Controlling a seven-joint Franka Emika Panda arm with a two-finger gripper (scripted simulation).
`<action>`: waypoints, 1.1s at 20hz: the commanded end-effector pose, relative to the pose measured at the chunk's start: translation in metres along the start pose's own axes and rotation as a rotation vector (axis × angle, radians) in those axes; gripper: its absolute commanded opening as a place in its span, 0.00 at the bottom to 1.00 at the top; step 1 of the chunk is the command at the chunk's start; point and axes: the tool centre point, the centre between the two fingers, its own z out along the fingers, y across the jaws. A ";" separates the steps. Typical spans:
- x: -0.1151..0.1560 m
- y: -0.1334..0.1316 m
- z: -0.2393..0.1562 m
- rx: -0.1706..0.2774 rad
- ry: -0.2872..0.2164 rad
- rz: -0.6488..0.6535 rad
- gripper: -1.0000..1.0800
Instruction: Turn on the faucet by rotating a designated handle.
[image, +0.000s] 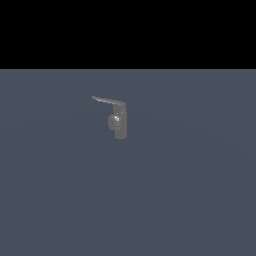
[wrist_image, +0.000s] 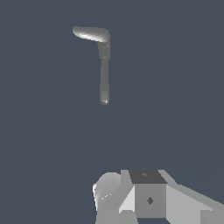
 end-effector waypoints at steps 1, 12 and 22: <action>0.000 0.000 0.000 0.000 0.000 0.000 0.00; 0.002 0.016 0.003 -0.020 -0.026 0.013 0.00; 0.020 0.012 0.005 0.011 -0.030 0.061 0.00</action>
